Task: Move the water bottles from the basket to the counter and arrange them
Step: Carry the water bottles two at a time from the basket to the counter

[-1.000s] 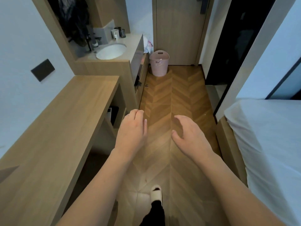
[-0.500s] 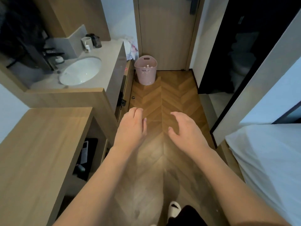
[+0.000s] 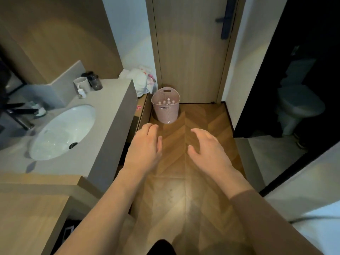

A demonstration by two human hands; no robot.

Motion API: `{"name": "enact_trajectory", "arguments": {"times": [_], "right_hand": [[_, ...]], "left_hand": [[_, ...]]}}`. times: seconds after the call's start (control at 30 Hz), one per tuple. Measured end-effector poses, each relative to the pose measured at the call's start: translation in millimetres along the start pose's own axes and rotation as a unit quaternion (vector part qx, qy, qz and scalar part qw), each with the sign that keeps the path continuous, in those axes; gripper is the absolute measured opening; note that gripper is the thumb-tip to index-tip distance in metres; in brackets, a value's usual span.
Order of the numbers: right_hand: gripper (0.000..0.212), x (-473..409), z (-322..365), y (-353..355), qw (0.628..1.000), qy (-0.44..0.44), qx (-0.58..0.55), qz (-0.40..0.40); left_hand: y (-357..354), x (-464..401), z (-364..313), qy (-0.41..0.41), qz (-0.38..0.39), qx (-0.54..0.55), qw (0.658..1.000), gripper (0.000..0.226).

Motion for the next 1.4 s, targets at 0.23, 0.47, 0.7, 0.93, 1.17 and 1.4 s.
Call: {"name": "enact_trajectory", "arguments": {"times": [0.23,0.47,0.7,0.93,1.17,1.4], "right_hand": [[0.054,-184,-47,-17,1.0,-0.004,-0.01,0.024],[0.056,-378,-77,-11,1.0,-0.005,0.011,0.025],[0.055,-543,-137,-16,0.998,-0.042,-0.015,0.047],[0.054,-736,-199,-17,0.997,-0.024,-0.036,0.068],[0.054,-896,-220,-14,0.994,-0.002,-0.034,0.101],[0.058,-1042,-243,-51,0.987,-0.01,0.006,0.159]], "left_hand": [[-83,-161,39,0.019,0.007,0.011,1.0,0.036],[-153,-353,83,0.016,0.009,0.023,1.0,0.036],[-225,-515,89,0.009,0.048,0.032,0.998,0.034],[-296,-683,118,0.06,0.038,-0.016,0.997,0.035],[-327,-817,130,0.11,0.025,-0.021,0.993,0.036],[-402,-928,192,0.127,0.055,-0.001,0.99,0.034]]}}
Point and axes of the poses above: each hand's wrist, its own x-axis away from the middle knuckle, its own y-axis out of the back of the hand, z = x × y, the point moved 1 cm from there along -x, towards the middle knuckle, and after that the axes turned 1 degree about -z, right-handed, at the moved point
